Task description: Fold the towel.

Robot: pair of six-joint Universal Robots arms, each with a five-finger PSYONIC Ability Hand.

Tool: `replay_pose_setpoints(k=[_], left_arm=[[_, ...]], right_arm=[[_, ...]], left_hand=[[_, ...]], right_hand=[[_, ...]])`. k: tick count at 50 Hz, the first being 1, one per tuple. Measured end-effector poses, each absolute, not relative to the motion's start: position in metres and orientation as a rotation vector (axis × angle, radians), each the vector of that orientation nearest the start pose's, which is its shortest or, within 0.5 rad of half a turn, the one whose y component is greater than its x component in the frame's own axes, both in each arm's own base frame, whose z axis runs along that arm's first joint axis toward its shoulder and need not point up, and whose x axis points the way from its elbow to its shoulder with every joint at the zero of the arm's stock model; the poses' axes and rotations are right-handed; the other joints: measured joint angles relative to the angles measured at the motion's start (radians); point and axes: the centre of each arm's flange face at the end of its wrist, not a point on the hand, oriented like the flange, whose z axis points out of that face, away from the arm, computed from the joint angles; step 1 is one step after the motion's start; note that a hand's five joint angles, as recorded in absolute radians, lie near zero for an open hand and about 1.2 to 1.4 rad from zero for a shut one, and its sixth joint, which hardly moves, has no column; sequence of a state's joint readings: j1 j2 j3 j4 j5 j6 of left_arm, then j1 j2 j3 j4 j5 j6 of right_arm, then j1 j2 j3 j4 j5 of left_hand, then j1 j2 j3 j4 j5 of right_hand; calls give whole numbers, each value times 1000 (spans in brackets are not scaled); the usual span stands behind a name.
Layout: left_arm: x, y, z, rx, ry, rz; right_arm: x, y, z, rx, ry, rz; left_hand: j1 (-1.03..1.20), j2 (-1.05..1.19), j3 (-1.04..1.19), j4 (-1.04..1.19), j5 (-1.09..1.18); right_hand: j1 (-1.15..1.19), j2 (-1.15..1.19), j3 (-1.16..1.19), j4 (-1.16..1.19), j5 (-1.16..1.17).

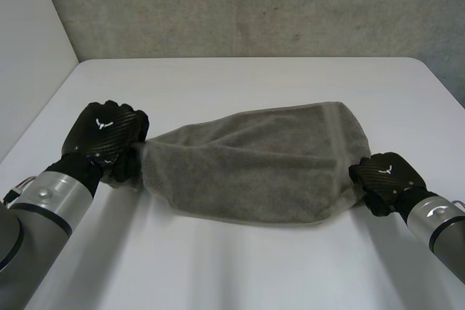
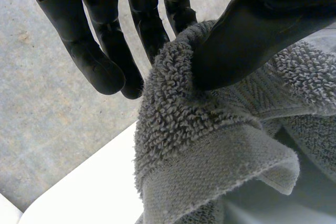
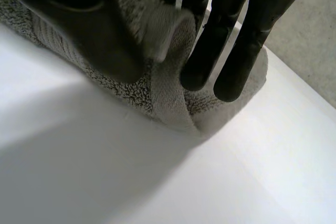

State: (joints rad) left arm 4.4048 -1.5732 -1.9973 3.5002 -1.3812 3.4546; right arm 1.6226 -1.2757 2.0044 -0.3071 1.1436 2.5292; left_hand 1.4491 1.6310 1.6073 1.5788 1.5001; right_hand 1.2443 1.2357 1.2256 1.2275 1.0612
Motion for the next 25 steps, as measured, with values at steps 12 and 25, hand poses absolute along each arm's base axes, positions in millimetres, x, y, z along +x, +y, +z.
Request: replay_pose_setpoints(k=[12, 25], left_arm=[[-236, -270, 222, 917, 2169, -2243], [-270, -382, 321, 823, 1634, -2511]], right_arm=[[208, -296, 165, -1233, 2132, -1938], [251, -396, 330, -992, 1598, -2754]], left_hand=[[0, 0, 0, 0, 0], [0, 0, -5, 0, 0]], right_hand=[[83, 83, 118, 111, 99], [84, 84, 121, 111, 99]])
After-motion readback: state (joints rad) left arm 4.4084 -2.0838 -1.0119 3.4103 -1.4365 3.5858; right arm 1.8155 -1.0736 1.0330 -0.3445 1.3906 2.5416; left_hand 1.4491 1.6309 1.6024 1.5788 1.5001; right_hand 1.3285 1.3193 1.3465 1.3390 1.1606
